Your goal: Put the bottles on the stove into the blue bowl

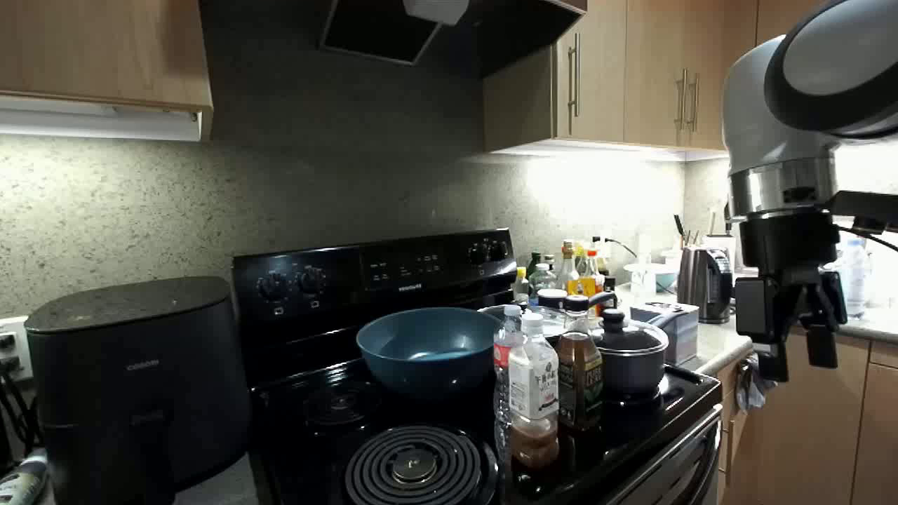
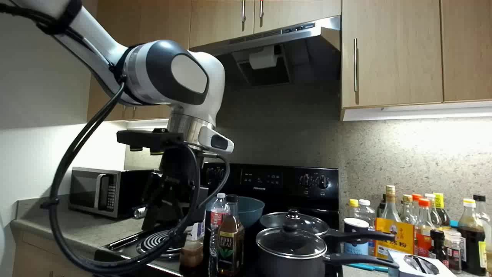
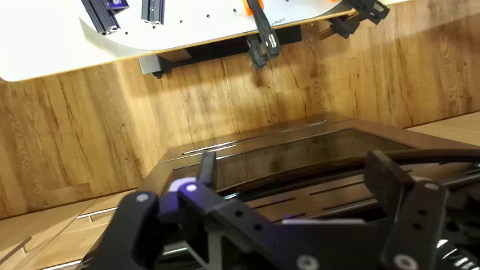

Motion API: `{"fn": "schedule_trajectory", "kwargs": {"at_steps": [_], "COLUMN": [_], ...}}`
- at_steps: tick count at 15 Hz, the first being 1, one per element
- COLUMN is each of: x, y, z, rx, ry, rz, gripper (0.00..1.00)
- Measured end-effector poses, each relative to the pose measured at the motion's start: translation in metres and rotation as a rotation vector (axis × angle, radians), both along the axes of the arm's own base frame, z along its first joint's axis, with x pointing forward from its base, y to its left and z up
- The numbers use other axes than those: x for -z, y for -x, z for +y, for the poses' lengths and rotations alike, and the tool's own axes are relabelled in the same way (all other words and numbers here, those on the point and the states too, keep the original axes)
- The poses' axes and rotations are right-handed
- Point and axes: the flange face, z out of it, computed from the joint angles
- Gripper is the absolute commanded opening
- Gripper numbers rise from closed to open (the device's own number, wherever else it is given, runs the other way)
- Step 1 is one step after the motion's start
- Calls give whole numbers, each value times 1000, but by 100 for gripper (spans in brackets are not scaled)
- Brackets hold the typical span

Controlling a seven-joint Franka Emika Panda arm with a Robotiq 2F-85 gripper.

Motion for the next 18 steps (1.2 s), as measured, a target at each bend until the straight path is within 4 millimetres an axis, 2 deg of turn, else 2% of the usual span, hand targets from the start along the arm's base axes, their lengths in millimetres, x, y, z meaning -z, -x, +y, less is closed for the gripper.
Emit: {"fn": "schedule_trajectory", "kwargs": {"at_steps": [7,10,13,18], "x": [3,-2,-22,-63], "y": [1,-2,-15,-58], "z": [0,1,13,54], "rx": [0,-5,-45,-161], "ry": [-1,3,35,109], "rz": [8,-3,-38,-89], "gripper": [100,100,100,100]}}
